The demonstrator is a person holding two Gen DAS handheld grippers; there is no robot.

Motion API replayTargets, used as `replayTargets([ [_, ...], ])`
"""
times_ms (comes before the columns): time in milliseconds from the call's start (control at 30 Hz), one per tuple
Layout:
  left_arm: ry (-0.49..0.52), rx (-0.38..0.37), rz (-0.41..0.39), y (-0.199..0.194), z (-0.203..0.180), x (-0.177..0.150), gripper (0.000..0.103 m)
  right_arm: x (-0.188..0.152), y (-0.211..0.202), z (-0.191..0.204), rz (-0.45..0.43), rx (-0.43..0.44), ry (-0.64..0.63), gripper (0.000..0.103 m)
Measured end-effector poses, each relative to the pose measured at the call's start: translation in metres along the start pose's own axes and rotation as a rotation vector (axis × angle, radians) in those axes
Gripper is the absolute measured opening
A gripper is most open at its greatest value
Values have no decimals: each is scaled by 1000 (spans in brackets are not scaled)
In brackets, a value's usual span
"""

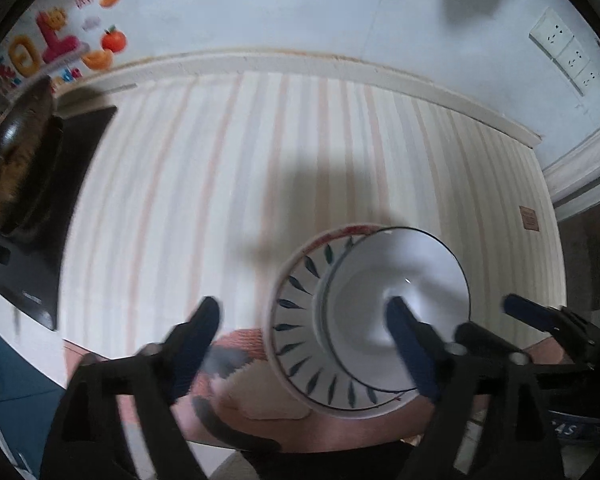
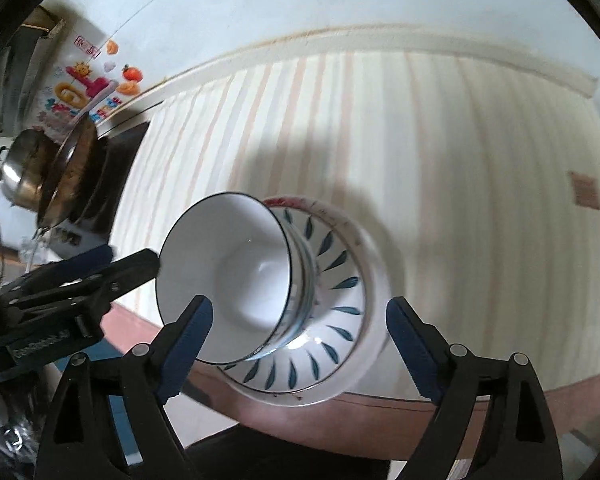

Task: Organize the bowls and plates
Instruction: 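Open both grippers and pull them back from the bowl stack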

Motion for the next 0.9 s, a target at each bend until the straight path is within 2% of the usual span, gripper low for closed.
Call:
replayTargets([
  [200, 33, 3, -75, -27, -1, -2, 91, -10, -35, 3, -83, -88, 28, 93],
  [433, 110, 8, -159, -73, -11, -16, 91, -32, -85, 7, -178, -129, 73, 93],
  [700, 152, 23, -254, -131, -27, -53, 91, -73, -163, 12, -310, -145, 87, 94],
  [900, 151, 28, -320, -180, -41, -97, 91, -114, -221, 17, -393, -135, 64, 94],
])
Point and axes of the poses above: each gripper's, at about its wrist camera, not at the fingertips, and y roughly the way its jaws point, z to its left, x to its top, the point moved 6 cm from there along y, roughly the way its jaws point, and after that the axes turned 13 degrees about -x, right-handed, at the moved point
